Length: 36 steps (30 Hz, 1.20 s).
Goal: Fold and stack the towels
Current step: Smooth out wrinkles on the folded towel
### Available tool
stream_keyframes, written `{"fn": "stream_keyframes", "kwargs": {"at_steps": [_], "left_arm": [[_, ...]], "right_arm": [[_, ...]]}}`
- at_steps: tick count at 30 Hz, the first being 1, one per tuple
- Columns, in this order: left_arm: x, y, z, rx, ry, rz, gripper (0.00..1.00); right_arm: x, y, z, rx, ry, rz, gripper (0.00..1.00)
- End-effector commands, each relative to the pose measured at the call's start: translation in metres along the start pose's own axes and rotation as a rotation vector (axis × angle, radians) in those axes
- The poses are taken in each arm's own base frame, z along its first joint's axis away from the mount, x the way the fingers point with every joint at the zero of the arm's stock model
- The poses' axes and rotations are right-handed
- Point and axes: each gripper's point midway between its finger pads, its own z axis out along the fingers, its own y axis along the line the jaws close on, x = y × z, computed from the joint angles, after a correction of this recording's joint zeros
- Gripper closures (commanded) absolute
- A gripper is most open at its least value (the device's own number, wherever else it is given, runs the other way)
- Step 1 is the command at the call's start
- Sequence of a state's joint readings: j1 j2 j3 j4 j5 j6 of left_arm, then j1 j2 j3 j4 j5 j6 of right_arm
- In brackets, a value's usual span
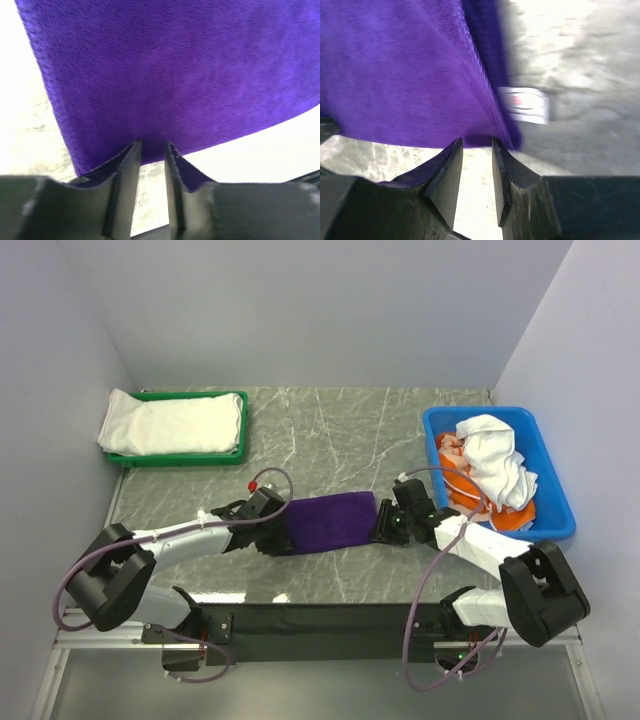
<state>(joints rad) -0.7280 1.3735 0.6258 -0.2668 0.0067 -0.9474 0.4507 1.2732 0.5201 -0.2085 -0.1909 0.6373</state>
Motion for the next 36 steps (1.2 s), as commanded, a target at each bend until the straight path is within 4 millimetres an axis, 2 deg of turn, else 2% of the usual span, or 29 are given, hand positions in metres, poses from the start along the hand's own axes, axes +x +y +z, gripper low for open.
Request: {"fn": "stream_keyframes", "kwargs": {"at_steps": [1,2,3,4,5,6,7,8,9,10,11,15,16,17,18,19,21,22,25,27,29,33,36], "left_arm": [[-0.003,0.03,-0.013,-0.134,-0.032,0.008,0.61],[-0.007,0.028,-0.018,-0.131,-0.048,0.008,0.56],[-0.012,0.024,-0.027,-0.116,-0.071,0.005,0.43],[-0.018,0.015,-0.033,-0.09,-0.087,0.01,0.37],[-0.022,0.01,-0.037,-0.07,-0.103,0.013,0.25],[-0.028,0.004,-0.044,-0.046,-0.124,0.013,0.2],[-0.036,-0.007,-0.05,-0.018,-0.145,0.019,0.15],[-0.041,-0.014,-0.054,0.004,-0.153,0.025,0.09],[-0.045,-0.02,-0.058,0.017,-0.163,0.029,0.07],[-0.055,-0.028,-0.064,0.036,-0.185,0.035,0.05],[-0.059,-0.029,-0.066,0.033,-0.197,0.038,0.05],[-0.08,-0.02,-0.074,0.006,-0.246,0.024,0.09],[-0.085,-0.007,-0.072,-0.021,-0.25,0.006,0.09],[-0.087,0.0,-0.071,-0.031,-0.253,-0.006,0.13],[-0.086,0.005,-0.069,-0.029,-0.239,-0.012,0.15],[-0.083,0.02,-0.063,-0.052,-0.224,-0.037,0.16],[-0.077,0.027,-0.054,-0.054,-0.202,-0.061,0.23],[-0.066,0.037,-0.046,-0.071,-0.171,-0.072,0.25],[-0.044,0.049,-0.028,-0.075,-0.109,-0.11,0.39],[-0.038,0.055,-0.021,-0.081,-0.102,-0.138,0.46],[-0.024,0.063,-0.013,-0.086,-0.065,-0.151,0.54],[-0.018,0.057,-0.003,-0.046,-0.032,-0.177,0.59],[-0.019,0.038,0.003,0.034,-0.006,-0.211,0.59]], "right_arm": [[-0.013,-0.022,-0.014,0.105,-0.086,-0.01,0.62],[-0.016,-0.021,-0.017,0.107,-0.101,-0.02,0.62],[-0.018,-0.018,-0.021,0.102,-0.106,-0.028,0.62],[-0.026,-0.009,-0.026,0.079,-0.125,-0.049,0.61],[-0.031,-0.004,-0.031,0.069,-0.145,-0.085,0.61],[-0.028,0.004,-0.034,0.065,-0.134,-0.133,0.61],[-0.039,0.018,-0.042,0.055,-0.163,-0.173,0.6],[-0.047,0.021,-0.045,0.087,-0.192,-0.212,0.59],[-0.045,0.033,-0.048,0.081,-0.193,-0.26,0.57],[-0.053,0.045,-0.053,0.064,-0.216,-0.276,0.55],[-0.055,0.049,-0.052,0.057,-0.216,-0.286,0.54],[-0.064,0.076,-0.047,-0.005,-0.221,-0.306,0.54],[-0.067,0.092,-0.048,-0.04,-0.232,-0.324,0.55],[-0.065,0.095,-0.04,-0.035,-0.209,-0.337,0.55],[-0.072,0.105,-0.039,-0.04,-0.224,-0.345,0.55],[-0.068,0.105,-0.026,-0.017,-0.196,-0.348,0.55],[-0.075,0.111,-0.014,-0.015,-0.204,-0.336,0.55],[-0.073,0.104,0.001,0.019,-0.182,-0.332,0.55],[-0.079,0.094,0.027,0.097,-0.165,-0.315,0.55],[-0.084,0.09,0.037,0.114,-0.161,-0.295,0.56],[-0.089,0.071,0.05,0.152,-0.14,-0.251,0.56],[-0.098,0.036,0.06,0.218,-0.121,-0.21,0.56],[-0.104,0.019,0.062,0.244,-0.114,-0.193,0.56]]}}
